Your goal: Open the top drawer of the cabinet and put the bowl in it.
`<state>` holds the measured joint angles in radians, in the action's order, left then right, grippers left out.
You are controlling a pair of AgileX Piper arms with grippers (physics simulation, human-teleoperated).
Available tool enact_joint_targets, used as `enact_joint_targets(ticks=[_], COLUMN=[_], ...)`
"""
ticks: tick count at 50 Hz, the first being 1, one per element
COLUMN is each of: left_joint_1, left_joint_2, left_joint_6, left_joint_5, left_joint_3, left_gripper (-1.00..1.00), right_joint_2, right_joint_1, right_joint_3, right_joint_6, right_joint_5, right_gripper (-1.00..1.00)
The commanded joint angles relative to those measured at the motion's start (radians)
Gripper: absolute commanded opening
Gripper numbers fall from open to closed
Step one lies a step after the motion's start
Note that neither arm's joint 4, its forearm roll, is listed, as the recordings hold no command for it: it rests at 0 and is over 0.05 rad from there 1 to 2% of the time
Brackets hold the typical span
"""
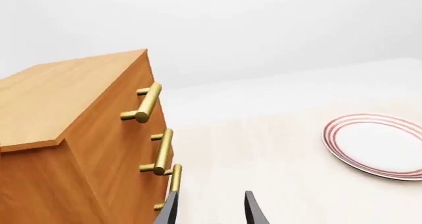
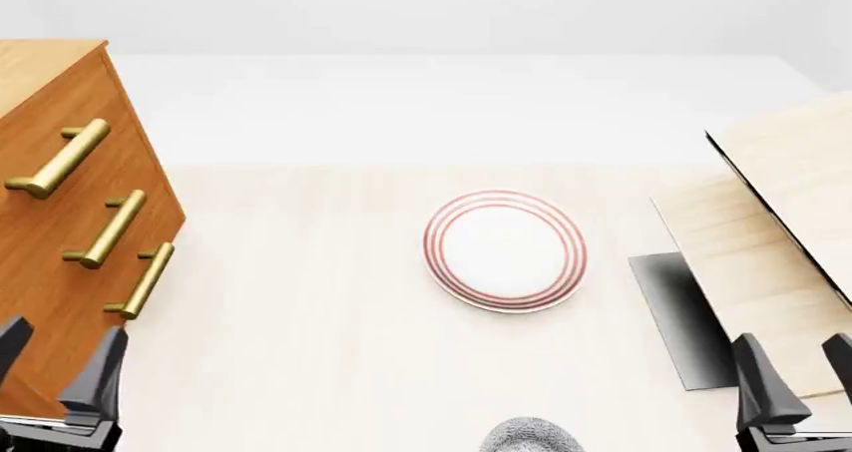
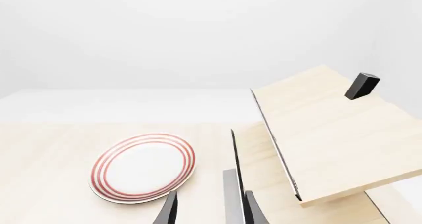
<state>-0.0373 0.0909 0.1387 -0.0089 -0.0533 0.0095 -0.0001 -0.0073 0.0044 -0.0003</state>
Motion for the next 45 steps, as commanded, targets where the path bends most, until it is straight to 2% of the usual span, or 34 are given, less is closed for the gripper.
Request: enact_joint_targets(ticks=[1,5,7,9,10,13,18,20,23,33,45], left_joint_1=[-0.013,-0.03,-0.027,-0.028,0.0,0.015,0.004,0.007,0.0,0.027,0.042], left_joint_2=[0.127,0.147,0.165,0.188,0.187,0.199,0.207,0.223,0.247,0.337,0.401], left_joint_6=[0.216,0.239,0.29,0.305,0.333,0.415,0.454,0.497,0.505,0.691,0.817], left_joint_5=[-0.032,-0.009,-0.009,-0.01,-0.001,-0.01,0.005,-0.006,-0.012,-0.092,-0.136], left_joint_3=[-0.039,-0.08,-0.092,-0.106,-0.109,-0.106,-0.133,-0.136,-0.15,-0.138,-0.162], left_gripper=[1.0,1.0,1.0,1.0,1.0,1.0,1.0,1.0,1.0,1.0,1.0], right_joint_2=[-0.002,-0.002,-0.002,-0.002,-0.002,-0.002,-0.001,-0.002,-0.002,-0.002,-0.002], right_joint_1=[0.0,0.0,0.0,0.0,0.0,0.0,0.0,0.0,0.0,0.0,0.0], right_joint_3=[0.001,0.001,0.001,0.001,0.001,0.001,0.001,0.001,0.001,0.001,0.001], right_joint_6=[-0.001,-0.001,-0.001,-0.001,-0.001,-0.001,-0.001,-0.001,-0.001,-0.001,-0.001], right_joint_5=[0.0,0.0,0.0,0.0,0.0,0.0,0.0,0.0,0.0,0.0,0.0], right_gripper=[1.0,1.0,1.0,1.0,1.0,1.0,1.0,1.0,1.0,1.0,1.0])
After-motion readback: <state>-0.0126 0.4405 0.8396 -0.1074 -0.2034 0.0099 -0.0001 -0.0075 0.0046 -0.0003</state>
